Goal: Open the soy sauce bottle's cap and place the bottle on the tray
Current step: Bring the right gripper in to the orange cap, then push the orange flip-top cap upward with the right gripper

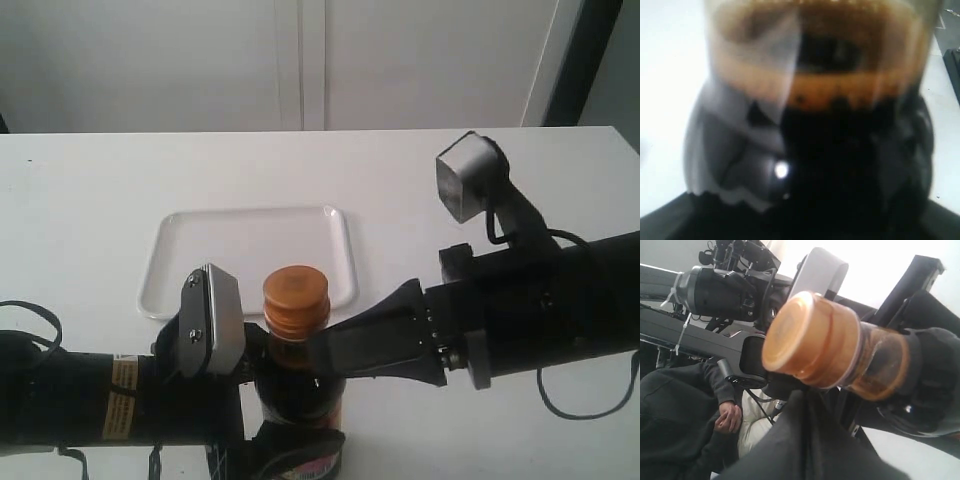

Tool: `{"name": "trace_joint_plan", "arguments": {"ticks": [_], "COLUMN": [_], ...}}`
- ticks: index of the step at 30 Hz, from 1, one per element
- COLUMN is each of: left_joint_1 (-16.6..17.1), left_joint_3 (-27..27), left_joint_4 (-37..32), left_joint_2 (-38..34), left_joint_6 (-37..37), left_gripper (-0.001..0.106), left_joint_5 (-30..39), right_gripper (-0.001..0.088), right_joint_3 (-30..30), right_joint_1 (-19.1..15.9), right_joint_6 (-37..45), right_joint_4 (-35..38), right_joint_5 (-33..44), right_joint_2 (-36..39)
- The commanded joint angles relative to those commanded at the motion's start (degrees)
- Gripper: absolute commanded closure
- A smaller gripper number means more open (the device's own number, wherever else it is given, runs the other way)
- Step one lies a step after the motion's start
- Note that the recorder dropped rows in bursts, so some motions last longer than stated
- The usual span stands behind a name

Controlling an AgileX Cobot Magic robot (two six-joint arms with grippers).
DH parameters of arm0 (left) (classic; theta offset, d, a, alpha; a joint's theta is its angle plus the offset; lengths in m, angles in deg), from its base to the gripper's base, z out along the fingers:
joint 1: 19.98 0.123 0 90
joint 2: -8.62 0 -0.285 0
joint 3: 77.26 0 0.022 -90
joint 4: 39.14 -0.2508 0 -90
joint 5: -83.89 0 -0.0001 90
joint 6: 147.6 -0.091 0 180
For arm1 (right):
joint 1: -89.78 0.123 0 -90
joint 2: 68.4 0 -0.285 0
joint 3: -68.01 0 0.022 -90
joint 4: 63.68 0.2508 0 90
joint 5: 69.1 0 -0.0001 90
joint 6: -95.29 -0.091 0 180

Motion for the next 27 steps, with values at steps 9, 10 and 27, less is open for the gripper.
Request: {"name": "trace_joint_plan", "arguments": {"ticks": [9,10,27], "left_joint_1": [0.0,0.0,0.0], "left_joint_3": [0.0,0.0,0.0], "left_joint_4": [0.1,0.2,0.2], "left_joint_2": [0.0,0.0,0.0], "left_joint_6": [0.0,0.0,0.0], "left_gripper": [0.105,0.105,0.105], "left_joint_5": [0.0,0.0,0.0], "right_gripper": [0.0868,0.0868,0.0868], "right_joint_3": [0.0,0.0,-3.2], "right_joint_1": [0.0,0.0,3.2], "right_joint_6": [-2.3,-2.3,-4.3], "right_joint_4": [-4.5,-3.5,0.4], "right_joint_5": [0.0,0.0,0.0], "right_joint_2": [0.0,0.0,0.0]}}
